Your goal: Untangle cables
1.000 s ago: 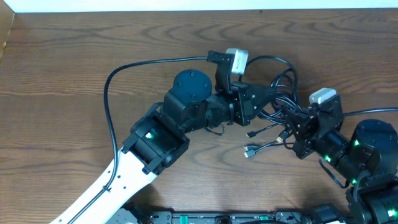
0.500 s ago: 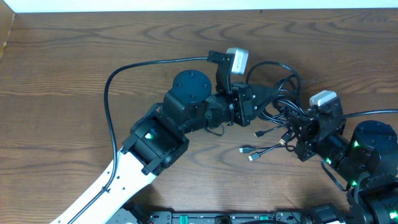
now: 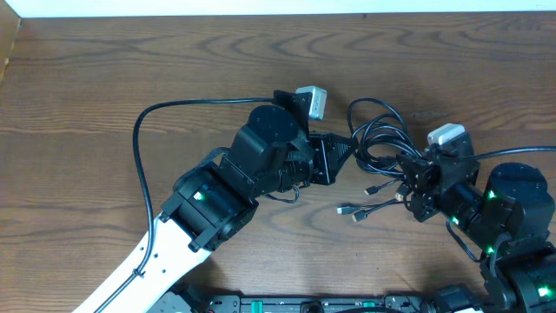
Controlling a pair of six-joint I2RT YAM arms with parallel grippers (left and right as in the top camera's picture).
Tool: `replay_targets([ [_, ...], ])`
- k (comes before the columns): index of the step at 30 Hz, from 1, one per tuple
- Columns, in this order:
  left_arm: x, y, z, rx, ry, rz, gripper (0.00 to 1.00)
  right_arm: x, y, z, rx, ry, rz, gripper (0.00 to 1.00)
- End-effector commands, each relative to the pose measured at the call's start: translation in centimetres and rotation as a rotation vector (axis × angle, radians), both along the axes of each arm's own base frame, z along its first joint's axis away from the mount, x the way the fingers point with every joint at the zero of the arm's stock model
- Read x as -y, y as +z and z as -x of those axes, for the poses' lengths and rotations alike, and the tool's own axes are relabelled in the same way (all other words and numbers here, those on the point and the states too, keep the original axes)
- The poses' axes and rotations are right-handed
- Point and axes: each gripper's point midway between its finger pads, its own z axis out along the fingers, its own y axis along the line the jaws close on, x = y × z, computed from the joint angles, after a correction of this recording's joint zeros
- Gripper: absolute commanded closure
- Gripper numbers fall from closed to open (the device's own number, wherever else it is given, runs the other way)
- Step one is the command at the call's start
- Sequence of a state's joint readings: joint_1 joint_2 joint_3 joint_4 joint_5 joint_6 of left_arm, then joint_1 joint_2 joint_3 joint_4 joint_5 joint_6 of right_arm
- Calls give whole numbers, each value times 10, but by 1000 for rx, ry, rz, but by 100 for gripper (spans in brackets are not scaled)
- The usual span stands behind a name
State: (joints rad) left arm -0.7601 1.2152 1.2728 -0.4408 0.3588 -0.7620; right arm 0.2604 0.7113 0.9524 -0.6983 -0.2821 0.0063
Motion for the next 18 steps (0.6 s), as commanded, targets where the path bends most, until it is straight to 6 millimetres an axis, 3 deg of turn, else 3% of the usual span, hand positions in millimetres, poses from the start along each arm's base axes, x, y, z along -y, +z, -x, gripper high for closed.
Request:
replay_targets([
  [1,-5,17,-3,35,27,22,93,-1,6,2,32,16,4,99],
  [6,8,38,13,53,-89,114,92,4,5,-2,38,-15,23,99],
  [8,9,47,18,70,-112,141,74,7,5,-3,40,-30,30,99],
  [10,6,51,21,79,-110,147,47,8,5,-4,41,-39,34,99],
  [11,4,53,22,84,-107,150,41,8,5,-4,42,-39,33,99],
  [13,1,57,22,86,-92,159,36,8,5,-4,43,-39,33,99],
  [18,-2,62,24,78,-75,178,36,8,6,-4,46,-39,32,99],
])
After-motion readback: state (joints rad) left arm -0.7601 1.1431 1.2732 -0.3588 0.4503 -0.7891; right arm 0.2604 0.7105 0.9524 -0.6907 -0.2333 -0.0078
